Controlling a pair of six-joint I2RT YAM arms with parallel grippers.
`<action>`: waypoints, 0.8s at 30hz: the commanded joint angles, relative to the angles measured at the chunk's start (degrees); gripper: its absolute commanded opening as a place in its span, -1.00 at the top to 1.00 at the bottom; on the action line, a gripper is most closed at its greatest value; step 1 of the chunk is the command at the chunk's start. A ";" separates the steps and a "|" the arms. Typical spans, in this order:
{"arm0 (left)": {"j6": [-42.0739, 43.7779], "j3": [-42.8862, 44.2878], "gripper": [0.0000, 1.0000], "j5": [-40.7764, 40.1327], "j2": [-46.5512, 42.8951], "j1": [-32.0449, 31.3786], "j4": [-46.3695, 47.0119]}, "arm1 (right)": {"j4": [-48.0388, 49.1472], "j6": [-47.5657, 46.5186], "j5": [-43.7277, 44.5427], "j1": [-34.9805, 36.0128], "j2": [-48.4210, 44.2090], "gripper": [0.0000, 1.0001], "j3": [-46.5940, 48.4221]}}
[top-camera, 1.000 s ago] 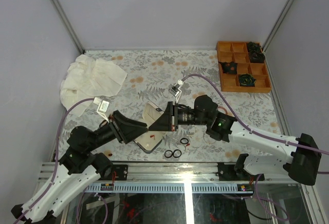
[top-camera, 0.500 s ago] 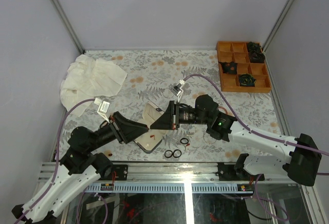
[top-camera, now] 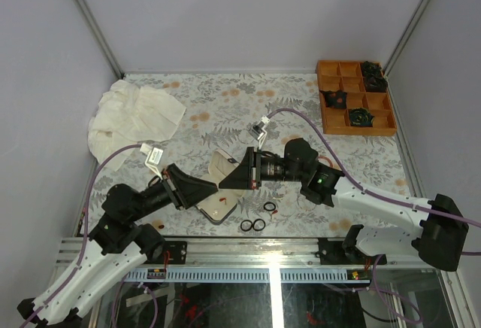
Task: Organize the mixed jewelry
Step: Place the jewelry in the jewelry box.
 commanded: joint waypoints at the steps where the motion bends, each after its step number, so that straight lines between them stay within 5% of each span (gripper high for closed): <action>1: 0.13 -0.20 0.47 0.24 0.35 0.22 1.00 | 3.77 0.56 -1.75 -0.53 0.17 1.00 0.03; 14: 0.34 0.27 0.73 -0.74 1.12 0.24 -0.48 | 4.23 0.75 -1.88 -0.57 0.41 1.00 -0.17; 19: 1.08 1.17 0.10 -1.78 0.47 0.20 -2.70 | 3.87 0.70 -1.72 -0.59 0.31 1.00 0.12; 24: 1.68 2.32 -0.12 -3.03 -0.31 0.23 -4.45 | 2.84 0.33 -1.29 -0.61 0.13 1.00 0.57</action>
